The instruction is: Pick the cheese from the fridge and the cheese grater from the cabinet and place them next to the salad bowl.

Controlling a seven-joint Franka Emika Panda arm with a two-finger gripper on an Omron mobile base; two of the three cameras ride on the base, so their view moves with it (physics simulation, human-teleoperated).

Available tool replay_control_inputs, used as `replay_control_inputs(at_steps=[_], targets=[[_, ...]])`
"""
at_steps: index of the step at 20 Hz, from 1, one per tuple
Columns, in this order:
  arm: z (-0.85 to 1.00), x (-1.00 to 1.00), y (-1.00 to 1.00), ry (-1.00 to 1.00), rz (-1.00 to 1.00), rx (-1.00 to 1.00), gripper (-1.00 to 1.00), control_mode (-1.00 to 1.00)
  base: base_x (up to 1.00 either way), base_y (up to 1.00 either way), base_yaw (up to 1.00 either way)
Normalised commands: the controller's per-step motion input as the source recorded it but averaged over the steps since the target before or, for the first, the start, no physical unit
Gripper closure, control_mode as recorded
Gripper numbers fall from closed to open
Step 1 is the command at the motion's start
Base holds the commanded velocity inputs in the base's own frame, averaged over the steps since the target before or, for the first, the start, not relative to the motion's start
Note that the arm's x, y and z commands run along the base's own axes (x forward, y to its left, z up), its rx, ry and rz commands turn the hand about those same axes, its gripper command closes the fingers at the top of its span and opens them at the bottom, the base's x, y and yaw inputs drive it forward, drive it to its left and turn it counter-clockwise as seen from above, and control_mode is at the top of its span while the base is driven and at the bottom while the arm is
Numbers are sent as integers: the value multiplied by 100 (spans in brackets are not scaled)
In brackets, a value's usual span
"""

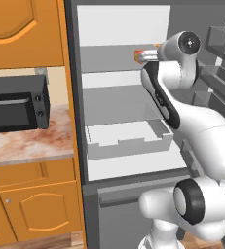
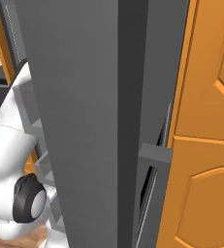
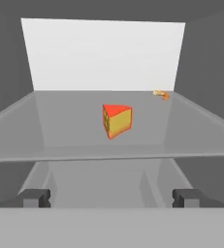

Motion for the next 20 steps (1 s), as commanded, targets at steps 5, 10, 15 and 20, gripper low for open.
replay_control_inputs(at_steps=[5, 10, 15, 20], targets=[[0, 32, 0, 8, 0, 8, -100, -100, 0, 0, 0], [-7, 33, 0, 4, 0, 6, -100, -100, 0, 0, 0], [-7, 28, 0, 0, 0, 0, -100, -100, 0, 0, 0], [-8, 23, 0, 0, 0, 0, -100, -100, 0, 0, 0]])
